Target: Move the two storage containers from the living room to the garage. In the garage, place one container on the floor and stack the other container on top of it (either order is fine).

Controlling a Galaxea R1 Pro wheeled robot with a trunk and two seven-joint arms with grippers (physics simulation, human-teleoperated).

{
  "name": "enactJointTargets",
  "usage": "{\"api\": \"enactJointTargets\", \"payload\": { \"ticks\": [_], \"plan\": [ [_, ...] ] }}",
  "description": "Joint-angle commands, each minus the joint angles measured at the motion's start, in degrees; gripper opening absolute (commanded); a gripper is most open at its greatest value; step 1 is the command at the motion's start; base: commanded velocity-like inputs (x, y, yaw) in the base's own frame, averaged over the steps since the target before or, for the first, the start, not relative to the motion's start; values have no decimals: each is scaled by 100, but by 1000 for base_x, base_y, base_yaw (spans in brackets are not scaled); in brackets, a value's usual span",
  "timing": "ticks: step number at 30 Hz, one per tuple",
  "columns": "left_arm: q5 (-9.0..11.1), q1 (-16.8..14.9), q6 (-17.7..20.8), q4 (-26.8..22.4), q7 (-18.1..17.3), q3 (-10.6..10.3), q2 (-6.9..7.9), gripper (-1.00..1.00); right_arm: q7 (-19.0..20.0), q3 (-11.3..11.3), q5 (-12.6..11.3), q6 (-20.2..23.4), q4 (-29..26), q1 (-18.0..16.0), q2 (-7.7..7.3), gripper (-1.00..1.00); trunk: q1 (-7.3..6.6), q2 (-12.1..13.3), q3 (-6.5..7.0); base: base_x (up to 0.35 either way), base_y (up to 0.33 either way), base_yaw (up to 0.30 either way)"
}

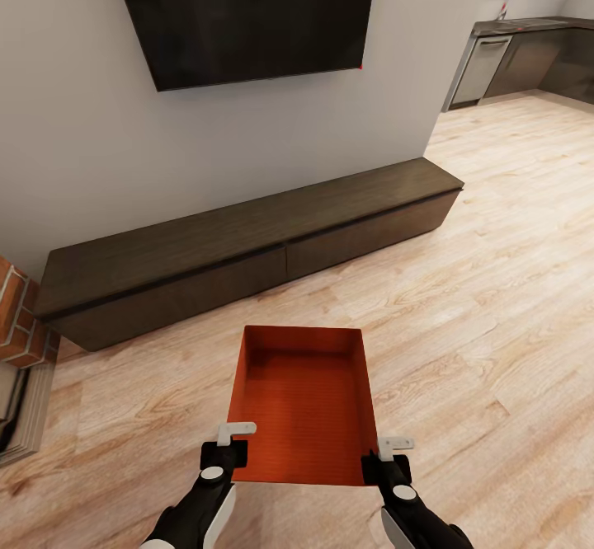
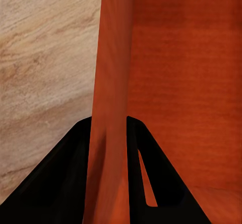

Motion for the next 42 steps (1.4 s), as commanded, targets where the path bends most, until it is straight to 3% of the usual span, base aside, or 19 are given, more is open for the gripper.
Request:
{"api": "enactJointTargets", "payload": {
  "ticks": [1,17,42],
  "plan": [
    [-74,-6,23,-9,57,185,14,-100,-10,75,-39,7,-18,-5,-181,-100,0,-2,-4,0,0,0],
    [-74,-6,28,-1,54,183,14,-100,24,74,-39,-42,-18,-14,-182,-100,0,-2,-3,0,0,-16],
    [-70,-6,31,1,63,177,6,-100,7,74,-39,-37,-18,-14,-182,-100,0,-2,35,0,0,-225]
  ]
}}
